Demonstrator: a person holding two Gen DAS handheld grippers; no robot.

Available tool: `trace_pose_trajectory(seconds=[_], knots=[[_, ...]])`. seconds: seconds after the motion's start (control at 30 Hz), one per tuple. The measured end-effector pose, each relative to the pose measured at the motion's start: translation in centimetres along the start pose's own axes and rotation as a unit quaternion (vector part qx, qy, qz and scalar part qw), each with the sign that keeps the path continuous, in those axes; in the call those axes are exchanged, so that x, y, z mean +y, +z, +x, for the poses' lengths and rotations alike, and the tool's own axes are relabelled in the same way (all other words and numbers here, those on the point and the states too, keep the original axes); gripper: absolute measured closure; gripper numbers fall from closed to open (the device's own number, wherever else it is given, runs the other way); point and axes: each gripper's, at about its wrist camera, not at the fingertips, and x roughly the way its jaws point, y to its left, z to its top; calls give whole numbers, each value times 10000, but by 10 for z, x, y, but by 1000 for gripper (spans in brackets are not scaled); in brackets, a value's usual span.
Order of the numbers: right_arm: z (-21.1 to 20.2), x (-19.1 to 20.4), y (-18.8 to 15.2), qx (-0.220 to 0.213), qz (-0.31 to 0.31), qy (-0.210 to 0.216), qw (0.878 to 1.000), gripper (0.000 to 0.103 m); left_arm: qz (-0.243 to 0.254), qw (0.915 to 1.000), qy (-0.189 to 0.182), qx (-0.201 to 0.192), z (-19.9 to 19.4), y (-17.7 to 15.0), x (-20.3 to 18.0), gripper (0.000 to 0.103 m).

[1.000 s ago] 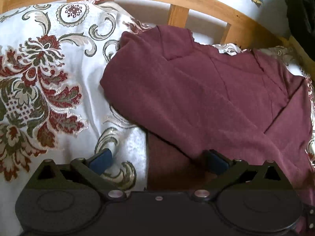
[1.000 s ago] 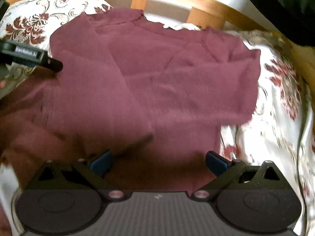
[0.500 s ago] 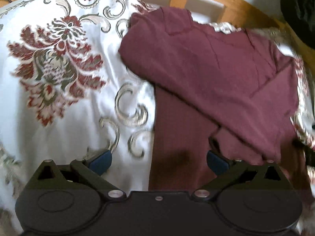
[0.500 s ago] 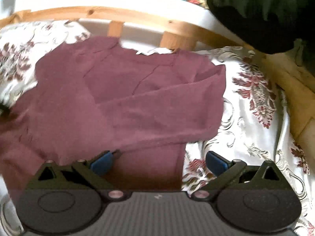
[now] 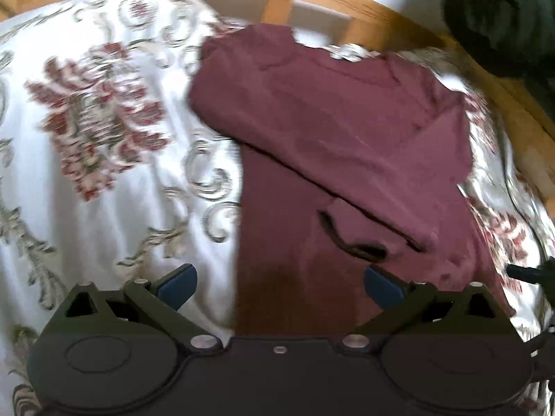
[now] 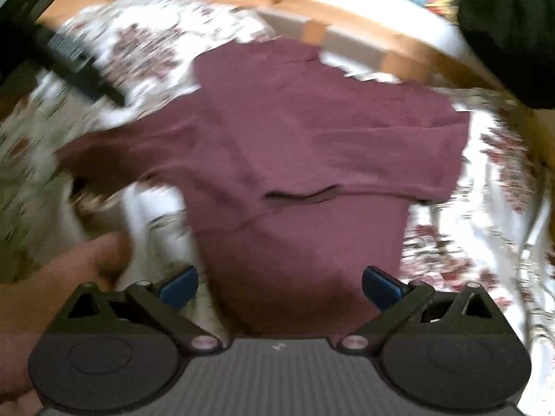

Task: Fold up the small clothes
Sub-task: 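Move both grippers to the sweater hem and close on it, then lift the hem with both grippers and fold it toward the collar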

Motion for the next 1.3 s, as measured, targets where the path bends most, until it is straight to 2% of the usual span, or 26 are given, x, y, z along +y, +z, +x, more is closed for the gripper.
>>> trace_pose_trajectory(seconds=[0.07,0.13,0.27,0.3,0.33,0.37,0.43,0.47,0.63,0.77,0.97,1.17,1.23,1.3], knots=[[9,13,2,154,-242,-8,9996,4,234,9996,-125,36,1,-5,-11,1],[16,19,6,101,-318,-42,9994,16,416,9986,-313,81,2,-9,-20,1],[29,21,17,38,-223,38,9997,31,822,9942,-674,129,2,-18,-37,1],[31,22,18,33,-159,97,9998,40,948,9924,-773,115,1,-21,-42,1],[33,21,19,29,-54,163,9998,55,1068,9905,-863,93,1,-24,-46,1],[34,19,20,24,73,261,9996,62,1181,9885,-939,74,1,-27,-51,1],[35,17,22,9,161,390,9991,85,1421,9841,-1062,-6,2,-33,-59,1],[34,16,23,-28,131,431,9990,90,1532,9820,-1100,-63,3,-36,-63,1],[20,1,31,-226,416,727,9962,94,2304,9656,-1156,-349,13,-49,-86,1],[3,-14,41,-458,613,980,9922,94,2877,9506,-885,-764,18,-57,-104,1],[-16,-29,50,-792,791,1264,9857,94,3187,9381,-437,-1286,23,-64,-114,3],[-24,-31,46,-861,826,1226,9853,94,3664,9194,2,-1433,24,-72,-124,19],[-26,-31,44,-877,880,1171,9853,94,3769,9155,153,-1398,23,-74,-123,23],[-29,-32,43,-898,890,1146,9853,94,3791,9152,291,-1334,21,-75,-120,26]])
